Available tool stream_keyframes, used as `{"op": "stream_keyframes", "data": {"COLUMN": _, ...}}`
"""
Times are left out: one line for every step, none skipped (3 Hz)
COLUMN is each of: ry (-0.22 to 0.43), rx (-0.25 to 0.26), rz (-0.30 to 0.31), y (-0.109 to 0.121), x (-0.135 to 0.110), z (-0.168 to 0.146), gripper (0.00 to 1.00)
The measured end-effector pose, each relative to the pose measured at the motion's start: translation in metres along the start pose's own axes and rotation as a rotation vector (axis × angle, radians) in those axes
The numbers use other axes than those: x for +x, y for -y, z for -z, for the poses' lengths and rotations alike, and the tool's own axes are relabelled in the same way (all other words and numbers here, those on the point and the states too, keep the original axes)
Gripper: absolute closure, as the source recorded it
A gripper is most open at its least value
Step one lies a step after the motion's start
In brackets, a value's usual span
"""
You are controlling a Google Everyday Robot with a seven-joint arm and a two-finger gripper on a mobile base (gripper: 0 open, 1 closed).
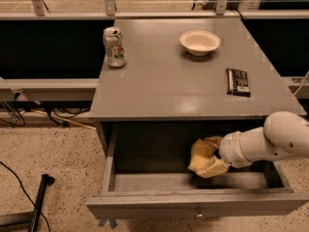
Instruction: Place sponge into top drawer
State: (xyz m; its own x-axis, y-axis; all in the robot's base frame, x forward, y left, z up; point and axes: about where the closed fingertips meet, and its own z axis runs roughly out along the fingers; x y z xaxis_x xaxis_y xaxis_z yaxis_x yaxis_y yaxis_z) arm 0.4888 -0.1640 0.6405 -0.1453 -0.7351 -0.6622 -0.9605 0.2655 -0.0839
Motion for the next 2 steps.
{"op": "stream_keyframes", "data": {"ry": 0.027, "rx": -0.007, "rz": 0.003, "y": -0.003, "x": -0.010, "z": 0.005, "gripper": 0.00}}
{"op": "stream_keyframes", "data": {"ry": 0.071, "rx": -0.001, "rz": -0.009, "y": -0.004, "x": -0.026, "z": 0.021, "gripper": 0.00}}
